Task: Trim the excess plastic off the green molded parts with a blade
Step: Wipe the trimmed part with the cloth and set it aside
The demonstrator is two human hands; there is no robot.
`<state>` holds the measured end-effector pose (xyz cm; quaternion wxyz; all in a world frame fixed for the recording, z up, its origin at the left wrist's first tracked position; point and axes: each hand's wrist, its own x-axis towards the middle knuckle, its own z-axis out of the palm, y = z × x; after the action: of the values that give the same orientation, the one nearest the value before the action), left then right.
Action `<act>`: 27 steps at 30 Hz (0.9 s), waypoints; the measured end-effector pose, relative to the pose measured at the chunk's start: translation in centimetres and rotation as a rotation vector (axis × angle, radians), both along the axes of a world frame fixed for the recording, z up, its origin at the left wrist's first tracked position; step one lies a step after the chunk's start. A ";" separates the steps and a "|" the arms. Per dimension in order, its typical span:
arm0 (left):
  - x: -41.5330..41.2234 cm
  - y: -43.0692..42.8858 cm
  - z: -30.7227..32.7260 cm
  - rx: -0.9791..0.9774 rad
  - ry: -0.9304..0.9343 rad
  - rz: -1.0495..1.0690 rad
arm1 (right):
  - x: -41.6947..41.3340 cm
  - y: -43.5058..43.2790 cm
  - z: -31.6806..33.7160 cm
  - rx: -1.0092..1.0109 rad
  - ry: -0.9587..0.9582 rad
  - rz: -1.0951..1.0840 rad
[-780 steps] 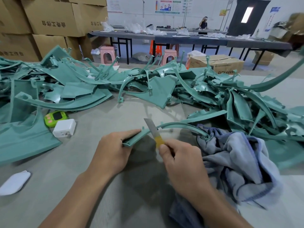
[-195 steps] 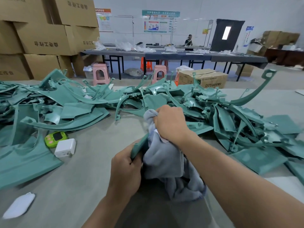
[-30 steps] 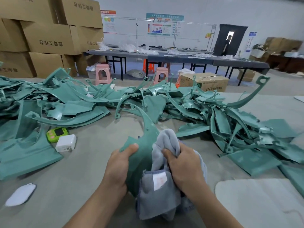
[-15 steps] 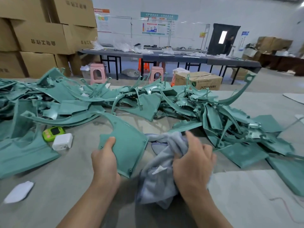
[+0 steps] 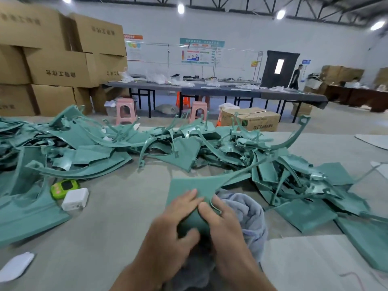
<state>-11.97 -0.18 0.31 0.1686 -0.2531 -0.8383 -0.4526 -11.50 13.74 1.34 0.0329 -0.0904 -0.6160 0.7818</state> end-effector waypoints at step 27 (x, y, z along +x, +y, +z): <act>31.4 30.2 -5.2 -0.165 -1.167 -0.732 | 45.3 20.5 -9.3 -0.592 -0.322 -1.101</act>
<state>19.44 30.03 -4.86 -0.4934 -0.2467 -0.6842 -0.4771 33.83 34.23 -7.92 0.3102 -0.5146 -0.2350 0.7641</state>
